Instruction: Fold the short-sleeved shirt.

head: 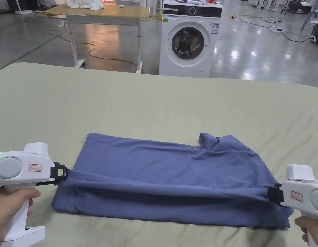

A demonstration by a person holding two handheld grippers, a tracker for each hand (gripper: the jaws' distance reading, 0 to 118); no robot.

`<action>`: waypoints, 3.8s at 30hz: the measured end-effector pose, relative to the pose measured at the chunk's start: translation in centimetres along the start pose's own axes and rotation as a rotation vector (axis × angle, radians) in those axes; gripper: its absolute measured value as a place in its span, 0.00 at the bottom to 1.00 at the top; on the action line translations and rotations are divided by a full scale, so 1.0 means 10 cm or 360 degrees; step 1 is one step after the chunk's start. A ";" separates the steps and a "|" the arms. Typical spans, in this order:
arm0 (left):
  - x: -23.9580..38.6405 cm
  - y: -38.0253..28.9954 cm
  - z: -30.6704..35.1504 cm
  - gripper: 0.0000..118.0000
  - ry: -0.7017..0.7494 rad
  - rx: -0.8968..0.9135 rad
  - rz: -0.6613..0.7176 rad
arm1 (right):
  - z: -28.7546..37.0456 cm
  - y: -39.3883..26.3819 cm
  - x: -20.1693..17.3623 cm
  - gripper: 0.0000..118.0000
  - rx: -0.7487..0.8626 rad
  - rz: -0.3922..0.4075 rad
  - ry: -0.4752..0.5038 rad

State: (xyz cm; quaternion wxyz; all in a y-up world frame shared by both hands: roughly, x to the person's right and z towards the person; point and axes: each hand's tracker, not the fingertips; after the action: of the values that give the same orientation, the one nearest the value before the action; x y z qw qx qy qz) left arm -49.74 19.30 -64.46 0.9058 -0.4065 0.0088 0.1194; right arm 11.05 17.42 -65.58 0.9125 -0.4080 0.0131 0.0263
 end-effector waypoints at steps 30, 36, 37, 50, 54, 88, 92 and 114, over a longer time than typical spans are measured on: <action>0.41 -0.70 0.76 0.05 0.0093 0.0796 -0.0289 | 0.74 -0.44 -0.49 0.11 0.0793 -0.0051 -0.0042; 0.64 -0.97 1.11 0.00 0.0065 0.0954 -0.0299 | 1.10 -0.60 -0.83 0.01 0.0987 -0.0065 -0.0011; 0.69 -1.01 1.16 0.00 0.0077 0.0988 -0.0323 | 1.15 -0.61 -0.88 0.00 0.1037 -0.0033 -0.0026; 0.31 -0.88 0.70 0.00 0.0226 0.0408 -0.0250 | 1.18 -0.68 -1.03 0.00 0.1038 0.0041 -0.0085; 0.05 -0.71 0.26 0.09 0.0177 0.0123 -0.0185 | 1.10 -0.72 -0.99 0.00 0.0982 0.0044 -0.0093; 0.16 -0.67 0.13 0.02 0.0114 -0.0075 -0.0235 | -0.40 -0.71 0.11 0.52 -0.0131 -0.0082 0.0021; 0.16 -0.70 0.14 0.02 0.0115 -0.0056 -0.0234 | -0.34 -0.70 0.05 0.10 -0.0086 -0.0062 0.0000; -0.06 -1.02 1.08 0.02 0.0077 0.0035 -0.0265 | 1.00 -0.95 0.01 0.06 -0.0001 0.0144 0.0057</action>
State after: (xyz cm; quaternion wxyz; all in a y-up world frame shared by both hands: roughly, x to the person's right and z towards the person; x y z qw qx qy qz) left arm -48.93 20.56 -49.65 0.9165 -0.3987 -0.0018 0.0336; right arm 11.69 18.57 -51.82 0.9098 -0.4078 0.0478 0.0602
